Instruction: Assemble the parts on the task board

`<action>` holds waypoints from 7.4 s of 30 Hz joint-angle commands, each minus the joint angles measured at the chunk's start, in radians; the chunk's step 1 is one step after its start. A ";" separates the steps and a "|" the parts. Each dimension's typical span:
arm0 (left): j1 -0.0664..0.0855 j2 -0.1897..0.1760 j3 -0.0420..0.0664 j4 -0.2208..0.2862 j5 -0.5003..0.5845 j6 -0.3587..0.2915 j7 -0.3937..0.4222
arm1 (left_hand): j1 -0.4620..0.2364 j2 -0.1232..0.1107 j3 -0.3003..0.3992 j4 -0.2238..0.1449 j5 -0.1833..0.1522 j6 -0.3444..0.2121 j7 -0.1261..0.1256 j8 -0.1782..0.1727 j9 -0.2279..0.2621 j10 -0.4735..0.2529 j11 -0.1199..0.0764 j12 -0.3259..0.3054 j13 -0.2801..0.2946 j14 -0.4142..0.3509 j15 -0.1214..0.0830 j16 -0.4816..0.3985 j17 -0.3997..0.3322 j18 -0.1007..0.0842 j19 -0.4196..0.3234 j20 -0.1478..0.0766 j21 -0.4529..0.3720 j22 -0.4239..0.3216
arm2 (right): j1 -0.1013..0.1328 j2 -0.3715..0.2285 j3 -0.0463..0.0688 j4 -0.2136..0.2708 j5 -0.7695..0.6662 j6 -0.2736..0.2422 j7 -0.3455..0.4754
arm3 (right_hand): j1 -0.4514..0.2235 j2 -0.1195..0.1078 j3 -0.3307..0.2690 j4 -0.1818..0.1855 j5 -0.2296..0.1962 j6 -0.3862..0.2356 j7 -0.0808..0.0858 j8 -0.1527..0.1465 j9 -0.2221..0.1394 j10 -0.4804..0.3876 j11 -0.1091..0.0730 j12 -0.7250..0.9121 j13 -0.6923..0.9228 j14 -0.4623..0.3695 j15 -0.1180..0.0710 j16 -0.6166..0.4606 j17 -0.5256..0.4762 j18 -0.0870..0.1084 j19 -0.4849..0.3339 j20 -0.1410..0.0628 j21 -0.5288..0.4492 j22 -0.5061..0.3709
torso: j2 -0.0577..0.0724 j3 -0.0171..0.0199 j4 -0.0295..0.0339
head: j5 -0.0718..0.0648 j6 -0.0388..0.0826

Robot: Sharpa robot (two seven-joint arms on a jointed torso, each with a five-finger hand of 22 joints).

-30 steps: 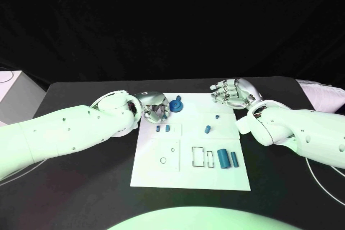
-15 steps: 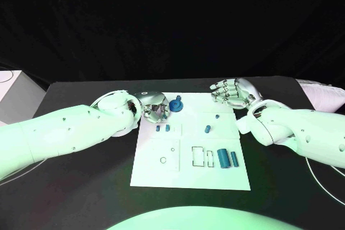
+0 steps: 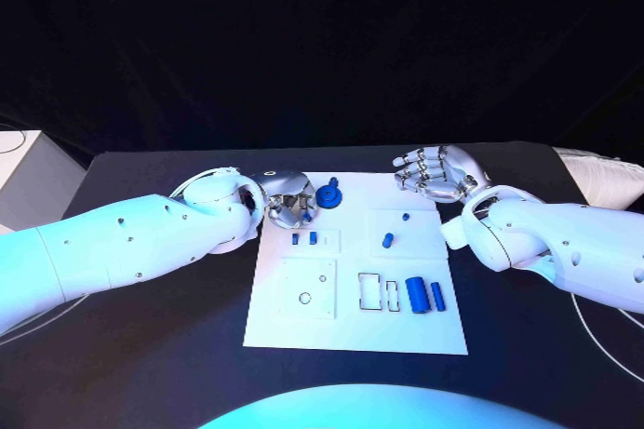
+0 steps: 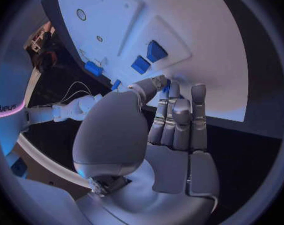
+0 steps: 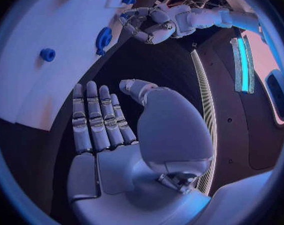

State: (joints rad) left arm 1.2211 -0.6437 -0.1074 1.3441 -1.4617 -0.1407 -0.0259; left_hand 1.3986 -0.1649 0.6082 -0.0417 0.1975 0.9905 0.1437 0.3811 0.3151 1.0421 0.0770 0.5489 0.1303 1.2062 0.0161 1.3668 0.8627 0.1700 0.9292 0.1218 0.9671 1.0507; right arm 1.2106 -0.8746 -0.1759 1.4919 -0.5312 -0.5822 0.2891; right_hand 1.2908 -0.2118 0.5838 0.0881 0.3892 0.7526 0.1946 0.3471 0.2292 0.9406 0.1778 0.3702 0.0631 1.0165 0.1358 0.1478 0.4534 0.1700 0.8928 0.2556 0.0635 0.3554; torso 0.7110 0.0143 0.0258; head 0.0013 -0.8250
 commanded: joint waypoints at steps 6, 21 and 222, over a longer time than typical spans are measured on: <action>-0.007 0.002 -0.003 -0.003 -0.001 0.023 0.014 | 0.005 0.000 -0.010 -0.002 0.000 0.016 -0.003 0.008 0.006 0.011 -0.004 0.007 0.006 0.006 -0.004 0.009 0.007 0.008 0.006 -0.005 0.005 0.002 | 0.000 0.000 0.001 -0.001 0.002 0.005 0.010 | -0.013 -0.001 0.004 -0.002 -0.006 0.008 0.047 -0.003 -0.001 0.009 -0.001 -0.005 0.000 0.003 0.001 -0.005 -0.001 0.013 -0.006 -0.003 -0.001 -0.001 | 0.001 -0.0004 -0.0003 | -0.002 -0.002; -0.007 0.005 -0.002 -0.004 0.000 0.039 0.013 | 0.002 -0.002 -0.018 -0.002 -0.003 0.020 -0.007 0.006 0.009 0.013 -0.008 0.011 0.012 0.007 -0.007 0.010 0.006 0.010 0.002 -0.006 0.000 -0.002 | -0.001 0.002 0.001 -0.002 0.003 0.006 0.010 | -0.013 -0.001 0.004 -0.002 -0.006 0.008 0.047 -0.003 -0.001 0.009 -0.001 -0.005 0.000 0.003 0.001 -0.005 -0.001 0.013 -0.006 -0.003 -0.001 -0.001 | 0.000 0.0008 -0.0008 | -0.001 -0.005; -0.039 -0.296 0.047 0.244 1.323 0.035 0.386 | -0.027 -0.031 -0.056 0.069 0.003 -0.113 0.076 -0.120 -0.038 -0.016 0.091 -0.362 -0.064 -0.355 0.114 -0.840 -0.572 0.011 -0.130 0.121 -0.644 -0.475 | -0.038 0.057 -0.006 0.009 -1.163 0.267 -0.598 | 0.053 0.048 0.085 -0.137 -0.211 0.349 -0.076 -0.047 0.087 0.388 -0.132 -0.269 0.058 0.500 -0.167 1.207 0.813 -0.064 0.452 -0.183 1.050 0.830 | -0.034 -0.0180 -0.0136 | -0.045 0.005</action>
State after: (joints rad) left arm 1.1827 -0.9394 -0.0609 1.5844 -0.1418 -0.1333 0.3484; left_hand 1.3635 -0.2000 0.5519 0.0310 0.1975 0.8787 0.2163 0.2645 0.2776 1.0319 0.1681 0.1917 0.0649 0.8436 0.1325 0.5296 0.2902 0.1692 0.7937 0.2433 0.3274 0.5770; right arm 1.1848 -0.8186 -0.1728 1.4997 -1.6850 -0.3238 -0.2977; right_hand 1.3279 -0.1851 0.6690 -0.0417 0.1744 1.0920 0.1190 0.2973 0.3150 1.2952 0.0736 0.0972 0.1209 1.4649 -0.0235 1.3487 1.2675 0.1237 1.3465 0.0797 1.1126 1.1848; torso 0.6776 -0.0035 0.0120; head -0.0430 -0.8194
